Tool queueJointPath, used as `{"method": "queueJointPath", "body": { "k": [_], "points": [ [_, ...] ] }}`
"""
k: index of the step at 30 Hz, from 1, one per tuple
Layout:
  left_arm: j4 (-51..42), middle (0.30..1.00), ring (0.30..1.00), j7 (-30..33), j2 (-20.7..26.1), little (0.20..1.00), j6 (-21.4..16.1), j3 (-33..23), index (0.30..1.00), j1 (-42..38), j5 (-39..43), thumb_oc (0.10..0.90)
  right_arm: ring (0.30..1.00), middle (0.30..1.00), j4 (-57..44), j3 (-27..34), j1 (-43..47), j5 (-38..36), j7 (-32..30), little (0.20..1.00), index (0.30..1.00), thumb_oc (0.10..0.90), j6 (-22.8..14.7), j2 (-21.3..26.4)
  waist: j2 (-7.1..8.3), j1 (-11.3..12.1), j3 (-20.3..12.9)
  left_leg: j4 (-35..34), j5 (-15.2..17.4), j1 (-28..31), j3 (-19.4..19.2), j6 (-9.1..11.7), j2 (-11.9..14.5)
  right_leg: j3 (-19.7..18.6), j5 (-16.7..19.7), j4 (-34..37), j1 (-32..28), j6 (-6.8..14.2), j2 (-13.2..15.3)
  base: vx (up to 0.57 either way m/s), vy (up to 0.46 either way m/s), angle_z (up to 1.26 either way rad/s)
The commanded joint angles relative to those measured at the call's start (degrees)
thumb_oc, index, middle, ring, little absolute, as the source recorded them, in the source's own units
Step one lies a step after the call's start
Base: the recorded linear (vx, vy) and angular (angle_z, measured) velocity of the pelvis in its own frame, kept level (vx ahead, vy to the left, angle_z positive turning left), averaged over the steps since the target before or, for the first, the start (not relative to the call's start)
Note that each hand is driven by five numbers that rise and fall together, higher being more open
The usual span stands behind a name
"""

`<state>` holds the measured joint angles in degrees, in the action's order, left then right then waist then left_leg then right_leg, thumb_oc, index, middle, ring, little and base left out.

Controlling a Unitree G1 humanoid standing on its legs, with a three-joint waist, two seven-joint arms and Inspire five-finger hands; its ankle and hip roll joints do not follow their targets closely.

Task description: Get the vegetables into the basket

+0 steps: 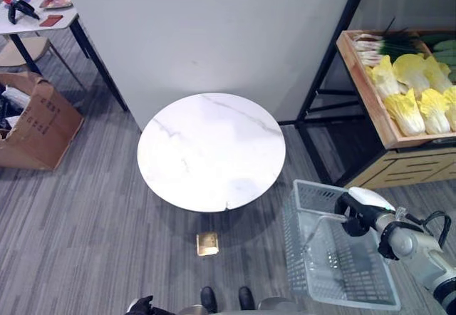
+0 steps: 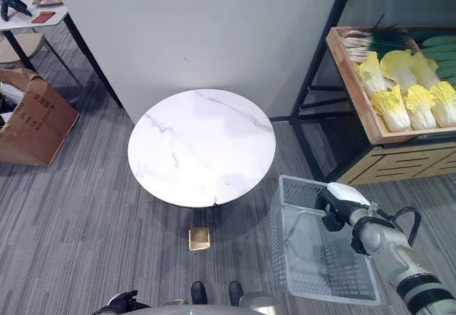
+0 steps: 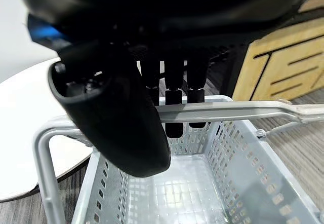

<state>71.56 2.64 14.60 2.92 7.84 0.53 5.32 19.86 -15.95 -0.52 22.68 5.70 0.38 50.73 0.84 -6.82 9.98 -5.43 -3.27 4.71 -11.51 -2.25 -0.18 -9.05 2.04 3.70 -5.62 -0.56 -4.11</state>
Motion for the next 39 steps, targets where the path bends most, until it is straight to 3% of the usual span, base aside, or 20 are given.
{"method": "queueJointPath", "body": {
  "k": [1, 6, 9, 10, 11, 12, 13, 16, 19, 22, 34, 39],
  "points": [
    [1.28, 1.000, 1.000, 0.33, -0.02, 1.000, -0.94, 1.79, 1.000, -2.46, -2.35, 0.900, 0.300, 0.300, -2.24, 7.90, 8.04, 0.56, -4.65, 0.300, 0.300, 0.400, -1.95, 0.93, 0.36, 1.20, -1.54, 5.61, 12.09, 2.03, -3.00, -2.34, -2.71, -2.83, -1.10, -5.31, 4.66, 9.07, 2.60, -0.01, 0.048, -0.43],
    [0.47, 1.000, 1.000, 0.44, 0.36, 1.000, -1.16, 1.86, 1.000, -3.07, -2.43, 0.900, 0.300, 0.300, -3.70, 7.70, 7.73, 0.44, -4.20, 0.300, 0.300, 0.400, -2.14, 0.37, -0.40, 0.86, -0.56, 3.96, 12.03, 2.32, -6.16, -2.71, -2.56, -3.51, -1.07, -8.62, 7.60, 10.35, 1.99, -0.01, 0.048, -0.46],
    [-1.09, 1.000, 1.000, 0.98, 0.97, 1.000, -1.46, 2.11, 1.000, -4.42, -1.57, 0.900, 0.300, 0.300, -4.89, 6.80, 8.37, 0.38, -4.55, 0.300, 0.300, 0.400, -2.51, -0.40, -1.01, 1.30, 1.37, 3.77, 12.36, 2.94, -9.08, -2.60, -2.18, 7.15, -1.34, -11.90, 10.01, 10.08, 4.68, 0.00, 0.010, -0.32],
    [-1.59, 1.000, 1.000, 1.20, 1.27, 1.000, -1.64, 2.06, 1.000, -4.69, -1.24, 0.900, 0.300, 0.300, -4.51, 5.88, 9.17, 0.54, -4.72, 0.300, 0.300, 0.400, -2.55, -0.64, -1.16, 2.24, 1.78, 3.75, 12.58, 3.21, -11.05, -2.35, -1.80, 14.76, -2.72, -12.07, 9.90, 9.27, 6.68, 0.02, -0.020, -0.52],
    [-2.01, 1.000, 1.000, 1.25, 1.45, 1.000, -1.54, 2.12, 1.000, -4.47, -1.13, 0.900, 0.300, 0.300, -4.34, 5.35, 9.33, 0.50, -4.69, 0.300, 0.300, 0.400, -2.68, -0.57, -1.18, 2.49, 1.80, 3.43, 12.66, 3.44, -12.04, -2.11, -1.63, 19.06, -3.13, -11.68, 9.49, 8.73, 7.65, 0.05, -0.020, -0.90],
    [-2.10, 1.000, 1.000, 1.22, 1.62, 1.000, -1.39, 2.05, 1.000, -4.28, -1.21, 0.900, 0.300, 0.300, -4.05, 4.77, 9.50, 0.49, -4.42, 0.300, 0.300, 0.400, -2.62, -0.74, -1.13, 2.52, 1.70, 3.17, 12.88, 3.83, -12.31, -1.74, -1.56, 21.85, -3.15, -11.29, 9.06, 9.07, 8.27, 0.04, -0.020, -0.96],
    [-2.11, 1.000, 1.000, 1.22, 1.64, 1.000, -1.38, 2.01, 1.000, -4.27, -1.22, 0.900, 0.300, 0.300, -4.03, 4.71, 9.56, 0.49, -4.43, 0.300, 0.300, 0.400, -2.62, -0.76, -1.09, 2.49, 1.73, 3.16, 12.85, 3.84, -12.38, -1.76, -1.57, 21.90, -3.12, -11.23, 9.03, 8.99, 8.27, 0.04, -0.028, -1.24],
    [-2.07, 1.000, 1.000, 1.27, 2.24, 1.000, -0.95, 1.03, 1.000, -3.95, -1.64, 0.900, 0.300, 0.300, -3.24, 1.32, 12.20, 0.93, -3.97, 0.300, 0.300, 0.400, -2.50, -2.17, -0.70, 3.88, 1.32, 2.31, 12.34, 4.09, -16.76, -1.15, -1.31, 31.65, -0.14, -8.78, 9.66, 10.52, 10.16, 0.02, -0.098, -0.72],
    [-1.74, 1.000, 1.000, 1.28, 1.92, 1.000, -0.81, 0.81, 1.000, -4.07, -2.48, 0.900, 0.300, 0.300, -3.31, 1.17, 11.81, 0.80, -3.74, 0.300, 0.300, 0.400, -2.28, -2.48, -0.46, 3.51, 0.92, 1.56, 12.30, 4.57, -16.96, -0.85, -1.52, 31.58, 0.76, -5.45, 8.00, 10.68, 9.80, 0.05, -0.094, -0.34],
    [-1.77, 1.000, 1.000, 1.04, 0.97, 1.000, -0.75, 1.12, 1.000, -4.64, -3.39, 0.900, 0.300, 0.300, -4.02, 1.95, 9.58, 0.54, -3.67, 0.300, 0.300, 0.400, -2.20, -2.82, -0.46, 2.90, -0.03, 1.36, 12.23, 5.03, -16.80, -0.02, -1.19, 28.91, 0.72, -1.75, 6.34, 10.13, 8.28, 0.13, -0.169, 0.01],
    [-1.59, 1.000, 1.000, 1.49, 0.31, 1.000, -0.36, 2.02, 1.000, -5.74, -3.69, 0.900, 0.300, 0.300, -3.85, 2.92, 4.87, -0.94, -3.01, 0.300, 0.300, 0.400, -2.04, -2.72, -0.73, 1.40, 0.22, 0.45, 10.42, 5.34, -17.36, 2.78, 1.31, 26.02, -2.70, -2.79, 7.33, 8.12, 5.31, 0.15, -0.158, -0.08],
    [-1.49, 1.000, 1.000, 2.20, 0.51, 1.000, -0.18, 1.64, 1.000, -6.13, -2.81, 0.900, 0.300, 0.300, -3.09, 2.48, 4.11, -1.71, -3.27, 0.300, 0.300, 0.400, -2.10, -3.57, 0.04, 1.43, 0.58, 4.45, 9.53, 4.85, -17.38, 4.98, 3.47, 25.38, -4.83, -3.66, 7.00, 6.62, 4.16, 0.18, -0.228, -0.02]
  ]
}}
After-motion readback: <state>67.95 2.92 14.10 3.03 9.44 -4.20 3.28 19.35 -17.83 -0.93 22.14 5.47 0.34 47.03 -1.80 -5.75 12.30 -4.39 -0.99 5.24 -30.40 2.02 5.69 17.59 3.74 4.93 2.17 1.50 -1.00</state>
